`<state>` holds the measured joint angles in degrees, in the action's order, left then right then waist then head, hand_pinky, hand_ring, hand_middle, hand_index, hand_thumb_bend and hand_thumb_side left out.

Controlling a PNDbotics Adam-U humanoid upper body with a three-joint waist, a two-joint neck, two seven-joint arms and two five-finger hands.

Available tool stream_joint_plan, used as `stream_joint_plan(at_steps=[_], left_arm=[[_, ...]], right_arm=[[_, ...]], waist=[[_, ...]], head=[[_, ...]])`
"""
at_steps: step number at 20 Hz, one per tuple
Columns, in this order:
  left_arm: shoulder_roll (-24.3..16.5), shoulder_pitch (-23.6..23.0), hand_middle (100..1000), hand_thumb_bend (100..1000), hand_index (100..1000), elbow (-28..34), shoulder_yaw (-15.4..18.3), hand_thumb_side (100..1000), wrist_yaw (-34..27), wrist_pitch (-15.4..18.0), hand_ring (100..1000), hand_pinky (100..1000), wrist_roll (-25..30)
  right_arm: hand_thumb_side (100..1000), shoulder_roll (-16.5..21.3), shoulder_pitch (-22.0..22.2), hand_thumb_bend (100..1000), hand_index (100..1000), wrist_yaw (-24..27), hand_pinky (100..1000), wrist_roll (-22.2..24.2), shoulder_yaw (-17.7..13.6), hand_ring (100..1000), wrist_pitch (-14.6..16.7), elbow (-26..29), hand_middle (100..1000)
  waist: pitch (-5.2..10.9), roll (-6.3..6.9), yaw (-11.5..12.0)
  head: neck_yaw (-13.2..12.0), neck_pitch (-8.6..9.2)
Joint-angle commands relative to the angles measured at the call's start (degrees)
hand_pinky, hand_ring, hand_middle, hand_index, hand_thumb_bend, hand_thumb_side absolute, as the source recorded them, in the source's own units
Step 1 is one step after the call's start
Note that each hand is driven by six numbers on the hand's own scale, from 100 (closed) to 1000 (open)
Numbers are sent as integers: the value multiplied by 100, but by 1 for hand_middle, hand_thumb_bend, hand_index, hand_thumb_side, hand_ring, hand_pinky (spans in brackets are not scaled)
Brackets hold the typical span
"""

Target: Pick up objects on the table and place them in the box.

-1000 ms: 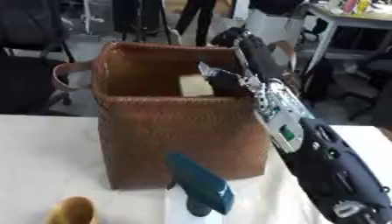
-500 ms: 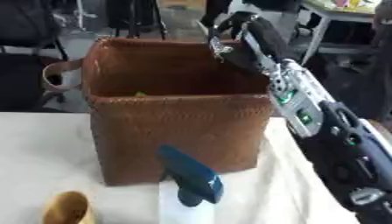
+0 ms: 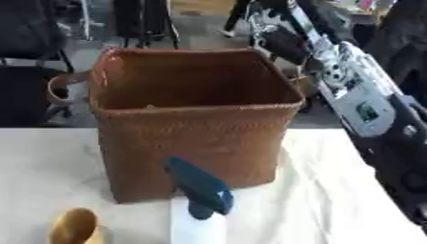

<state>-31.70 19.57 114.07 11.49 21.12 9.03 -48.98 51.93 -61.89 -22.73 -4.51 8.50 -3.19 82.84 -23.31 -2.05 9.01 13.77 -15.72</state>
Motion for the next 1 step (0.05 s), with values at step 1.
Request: stream_joint_plan(at_steps=[1], left_arm=[[-149, 6, 781, 100, 690, 52, 74, 903, 16, -16, 742, 713, -17]], right_arm=[[888, 332, -4, 100, 719, 247, 671, -35, -121, 685, -149, 342, 683]], waist=[[182, 20, -7]], head=[[-22, -41]])
